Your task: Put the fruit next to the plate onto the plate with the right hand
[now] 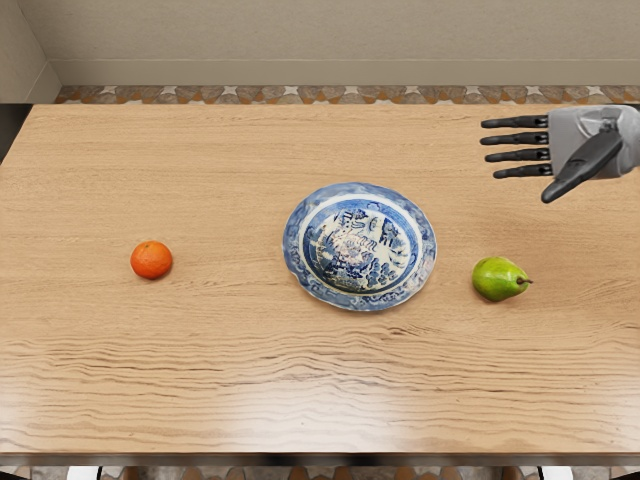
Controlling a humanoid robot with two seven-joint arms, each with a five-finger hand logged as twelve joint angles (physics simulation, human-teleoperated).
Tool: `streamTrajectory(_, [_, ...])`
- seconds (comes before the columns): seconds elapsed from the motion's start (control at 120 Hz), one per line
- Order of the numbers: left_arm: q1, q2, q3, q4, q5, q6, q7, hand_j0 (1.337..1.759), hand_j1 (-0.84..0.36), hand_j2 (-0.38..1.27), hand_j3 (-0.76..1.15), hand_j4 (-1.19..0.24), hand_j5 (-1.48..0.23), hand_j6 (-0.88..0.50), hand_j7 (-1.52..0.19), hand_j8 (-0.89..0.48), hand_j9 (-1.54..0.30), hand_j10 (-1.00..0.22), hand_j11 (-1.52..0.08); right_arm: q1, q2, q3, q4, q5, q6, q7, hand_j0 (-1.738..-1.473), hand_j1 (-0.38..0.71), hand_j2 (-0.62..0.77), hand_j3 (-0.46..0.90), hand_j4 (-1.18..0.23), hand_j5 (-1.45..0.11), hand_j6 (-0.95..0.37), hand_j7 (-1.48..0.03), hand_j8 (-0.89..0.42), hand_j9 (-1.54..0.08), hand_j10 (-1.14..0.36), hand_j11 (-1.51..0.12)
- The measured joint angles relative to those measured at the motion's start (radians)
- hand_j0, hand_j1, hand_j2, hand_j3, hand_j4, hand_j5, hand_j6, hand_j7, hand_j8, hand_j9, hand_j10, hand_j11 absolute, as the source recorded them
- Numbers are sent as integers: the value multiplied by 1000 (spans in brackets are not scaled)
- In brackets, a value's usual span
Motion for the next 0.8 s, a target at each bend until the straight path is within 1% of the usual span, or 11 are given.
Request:
streamTrajectory(0.183, [0, 0, 0, 0, 0, 0, 0, 1658, 325, 4, 0, -21, -27, -21, -27, -21, -27, -20, -27, 3, 6, 4, -1, -7, 0, 0, -1658, -349, -1, 0, 0, 0, 2, 0, 2, 0, 1, 0])
streamTrajectory(0.283, [0, 0, 0, -1, 0, 0, 0, 1658, 325, 4, 0, -21, -27, -21, -27, -21, -27, -20, -27, 10, 8, 5, 3, -74, 0, 0, -1658, -349, -1, 0, 0, 0, 2, 0, 1, 0, 1, 0])
streamTrajectory(0.35, [0, 0, 0, -1, 0, 0, 0, 1658, 325, 4, 0, -21, -27, -21, -27, -21, -27, -20, -27, 12, 9, 5, 17, -147, 0, 0, -1658, -349, -1, 0, 0, 0, 2, 0, 1, 0, 1, 0])
streamTrajectory(0.417, [-1, 0, 0, -1, 0, 0, 0, 1658, 325, 4, 0, -21, -27, -21, -27, -21, -27, -20, -27, 15, 5, 5, 70, -243, 0, 0, -1658, -349, -1, 0, 0, 0, 1, 0, 1, 0, 1, 0])
streamTrajectory(0.55, [-2, 0, -1, -1, 0, 0, 0, 1658, 325, 4, 0, -21, -27, -21, -27, -20, -27, -20, -27, 13, -37, 2, 264, -434, 0, 0, -1658, -349, -1, 0, -1, 0, -1, 0, -1, 0, -1, 0])
streamTrajectory(0.625, [-2, 0, -1, -1, 0, 0, 0, 1658, 325, 4, 0, -21, -26, -20, -26, -20, -26, -20, -26, 9, -59, -3, 338, -513, 0, 0, -1658, -349, -1, 0, -2, 0, -2, 0, -2, 0, -1, 0])
streamTrajectory(0.7, [-7, 0, -1, -1, 0, 0, 0, 1658, 325, 4, 0, -21, -27, -21, -26, -20, -26, -20, -26, 11, -67, -7, 384, -575, 0, 0, -1658, -349, 0, 0, -3, 0, -3, 0, -3, 0, -2, 0])
streamTrajectory(0.8, [-9, 0, 0, 0, 0, 0, 0, 1658, 325, 4, 0, -21, -26, -21, -26, -20, -26, -20, -26, 16, -50, -11, 407, -667, -19, 0, -1658, -349, 0, 0, -3, 0, -4, 0, -3, 0, -3, 0])
